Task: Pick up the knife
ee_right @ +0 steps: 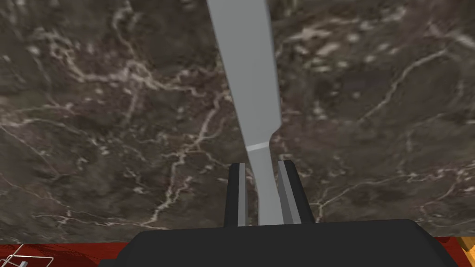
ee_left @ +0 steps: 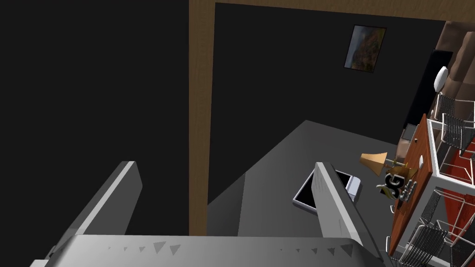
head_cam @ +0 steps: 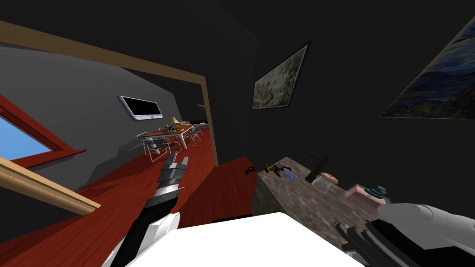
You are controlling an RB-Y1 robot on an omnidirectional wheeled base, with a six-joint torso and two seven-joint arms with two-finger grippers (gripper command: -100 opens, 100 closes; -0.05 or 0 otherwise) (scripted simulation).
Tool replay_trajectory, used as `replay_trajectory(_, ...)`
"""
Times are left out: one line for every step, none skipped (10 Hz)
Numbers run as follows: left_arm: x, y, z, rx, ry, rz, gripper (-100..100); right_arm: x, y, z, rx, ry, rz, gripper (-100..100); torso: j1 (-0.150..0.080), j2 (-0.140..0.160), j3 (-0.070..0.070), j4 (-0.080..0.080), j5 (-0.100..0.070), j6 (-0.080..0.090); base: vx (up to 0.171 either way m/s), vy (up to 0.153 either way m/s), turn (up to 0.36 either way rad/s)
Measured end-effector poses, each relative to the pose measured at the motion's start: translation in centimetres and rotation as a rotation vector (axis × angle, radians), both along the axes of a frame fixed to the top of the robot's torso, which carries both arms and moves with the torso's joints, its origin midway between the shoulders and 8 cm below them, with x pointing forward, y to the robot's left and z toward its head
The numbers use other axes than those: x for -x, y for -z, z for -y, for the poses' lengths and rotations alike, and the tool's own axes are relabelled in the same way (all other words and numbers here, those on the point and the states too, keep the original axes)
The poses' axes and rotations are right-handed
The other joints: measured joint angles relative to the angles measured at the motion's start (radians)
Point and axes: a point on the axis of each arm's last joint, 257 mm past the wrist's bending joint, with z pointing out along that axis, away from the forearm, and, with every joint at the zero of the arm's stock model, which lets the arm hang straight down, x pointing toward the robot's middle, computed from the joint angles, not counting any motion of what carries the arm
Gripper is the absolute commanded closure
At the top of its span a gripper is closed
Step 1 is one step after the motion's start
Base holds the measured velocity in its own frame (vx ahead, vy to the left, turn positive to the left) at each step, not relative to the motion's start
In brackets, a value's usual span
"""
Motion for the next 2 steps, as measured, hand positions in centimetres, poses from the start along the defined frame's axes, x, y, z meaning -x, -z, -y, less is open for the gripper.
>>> replay_trajectory(0.00, 0.00, 0.00, 0.000, 0.000, 0.000, 0, -0.02, -0.65, 0.03, 0.000, -0.005, -0.001, 100, 0.000, 0.000, 0.000, 0.000, 0.000, 0.000, 0.009, -0.009, -0.012)
replay_trajectory(0.00, 0.00, 0.00, 0.000, 0.000, 0.000, 0, 0.00, -0.73, 0.04, -0.001, -0.007, -0.002, 0, 0.000, 0.000, 0.000, 0.000, -0.001, -0.001, 0.000, 0.000, 0.000)
